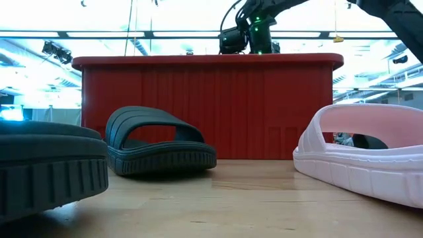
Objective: Pick and place slides into bin
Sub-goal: Put the pink slide into the red bin
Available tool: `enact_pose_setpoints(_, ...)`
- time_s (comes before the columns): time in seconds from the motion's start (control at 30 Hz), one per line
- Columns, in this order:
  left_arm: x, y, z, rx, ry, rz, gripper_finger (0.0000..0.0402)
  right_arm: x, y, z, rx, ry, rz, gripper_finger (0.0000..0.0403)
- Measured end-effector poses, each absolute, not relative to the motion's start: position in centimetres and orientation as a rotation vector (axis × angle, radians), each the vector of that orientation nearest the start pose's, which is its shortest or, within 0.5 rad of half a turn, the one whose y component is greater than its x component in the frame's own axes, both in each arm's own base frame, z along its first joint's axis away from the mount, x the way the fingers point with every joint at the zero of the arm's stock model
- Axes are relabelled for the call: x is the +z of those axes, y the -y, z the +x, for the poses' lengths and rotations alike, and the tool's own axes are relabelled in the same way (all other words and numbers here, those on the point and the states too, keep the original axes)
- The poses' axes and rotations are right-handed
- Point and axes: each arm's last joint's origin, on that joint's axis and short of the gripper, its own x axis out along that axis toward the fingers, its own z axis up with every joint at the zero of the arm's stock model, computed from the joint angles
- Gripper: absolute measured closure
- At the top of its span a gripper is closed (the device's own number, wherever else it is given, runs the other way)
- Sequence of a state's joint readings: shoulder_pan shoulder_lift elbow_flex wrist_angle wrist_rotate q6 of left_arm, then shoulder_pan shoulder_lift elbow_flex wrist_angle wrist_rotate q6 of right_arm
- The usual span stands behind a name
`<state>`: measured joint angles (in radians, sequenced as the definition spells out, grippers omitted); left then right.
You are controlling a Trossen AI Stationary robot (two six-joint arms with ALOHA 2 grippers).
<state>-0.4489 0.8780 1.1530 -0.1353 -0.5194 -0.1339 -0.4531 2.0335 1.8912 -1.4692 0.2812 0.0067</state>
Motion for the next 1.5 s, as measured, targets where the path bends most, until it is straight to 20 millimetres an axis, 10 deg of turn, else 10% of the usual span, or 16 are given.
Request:
enact_pose_setpoints(0.2,44.3,5.8,15.3,0.062,0.124,-0.209,0.0393,28.1,16.4,34.0,-0.515,-1.599,0.217,0.0288)
enact_pose_setpoints(0.4,43.9,5.8,15.4,0.065,0.08,-0.179,0.0374,33.3,11.6,32.6,-0.407,-1.448,0.141,0.0277)
enact_pose_setpoints(0.7,43.3,6.3,16.4,0.068,0.042,-0.113,0.0326,44.4,0.7,23.3,-0.426,-0.932,0.44,0.0277)
enact_pose_setpoints(0.87,42.9,6.5,17.1,0.076,0.019,-0.101,0.031,46.5,-5.6,20.0,-0.325,-0.778,0.614,0.0277)
enact_pose_setpoints(1.2,42.6,6.9,17.9,0.078,0.005,-0.099,0.0314,37.3,-19.2,23.3,-0.346,-0.969,0.401,0.0277)
enact_pose_setpoints(1.5,42.4,7.0,18.1,0.079,-0.004,-0.1,0.0323,26.0,-23.6,25.7,-0.441,-1.184,0.078,0.0268)
